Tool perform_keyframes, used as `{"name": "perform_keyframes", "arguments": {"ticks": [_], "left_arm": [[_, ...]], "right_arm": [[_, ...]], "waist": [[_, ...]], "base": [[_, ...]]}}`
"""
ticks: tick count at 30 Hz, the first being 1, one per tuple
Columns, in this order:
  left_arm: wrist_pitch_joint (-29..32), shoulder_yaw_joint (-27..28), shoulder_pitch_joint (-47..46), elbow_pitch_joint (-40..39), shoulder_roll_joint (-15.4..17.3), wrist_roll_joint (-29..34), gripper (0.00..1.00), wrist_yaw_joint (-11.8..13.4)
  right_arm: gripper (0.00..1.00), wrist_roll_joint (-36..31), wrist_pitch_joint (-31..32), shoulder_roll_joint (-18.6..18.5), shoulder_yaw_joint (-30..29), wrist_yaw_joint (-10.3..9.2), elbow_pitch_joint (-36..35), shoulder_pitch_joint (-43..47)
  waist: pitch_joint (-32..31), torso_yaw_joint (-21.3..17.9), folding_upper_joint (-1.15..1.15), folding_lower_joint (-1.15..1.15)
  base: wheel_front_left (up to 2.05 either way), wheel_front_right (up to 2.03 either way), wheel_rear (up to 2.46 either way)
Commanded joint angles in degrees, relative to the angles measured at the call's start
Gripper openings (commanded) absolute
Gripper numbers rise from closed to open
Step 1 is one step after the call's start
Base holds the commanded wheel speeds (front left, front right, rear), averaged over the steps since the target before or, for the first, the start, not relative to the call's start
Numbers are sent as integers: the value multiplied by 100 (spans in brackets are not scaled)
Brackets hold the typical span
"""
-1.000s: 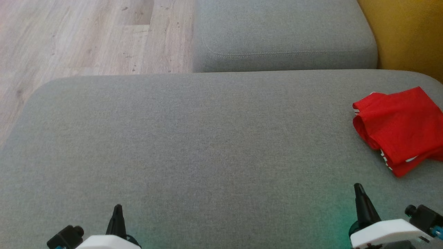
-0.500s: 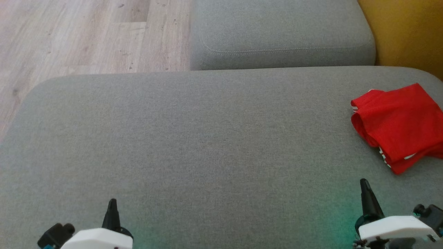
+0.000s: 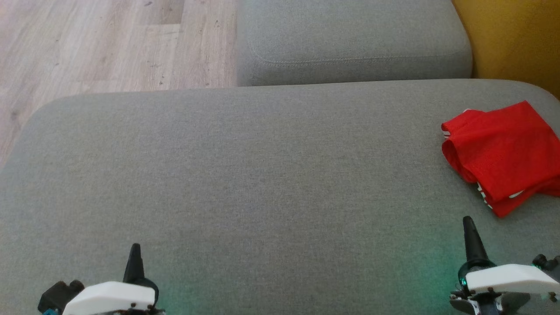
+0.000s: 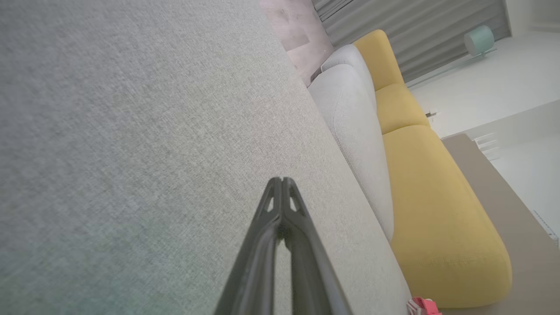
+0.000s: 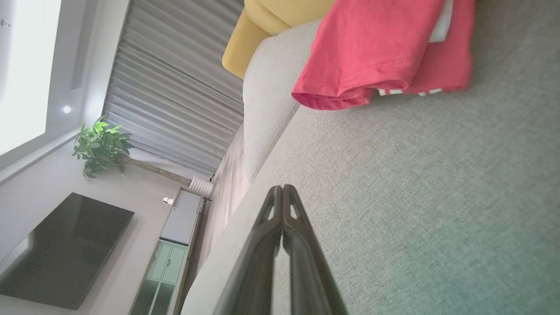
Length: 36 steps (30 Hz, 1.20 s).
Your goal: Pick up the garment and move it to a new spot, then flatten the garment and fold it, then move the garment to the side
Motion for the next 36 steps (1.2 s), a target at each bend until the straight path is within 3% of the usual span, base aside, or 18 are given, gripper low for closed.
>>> {"name": "perform_keyframes", "arguments": {"ticks": [1, 36], "left_arm": [[18, 225, -359, -157, -14, -89, 0, -70], [530, 1312, -710, -69, -459, -1504, 0, -745]], "right_arm": [[0, 160, 30, -100, 43, -3, -170, -363], [0, 2435, 302, -104, -230, -4, -111, -837]], "waist": [[5, -4, 0, 0], [156, -143, 0, 0]], "base": [[0, 0, 0], [0, 0, 0]]}}
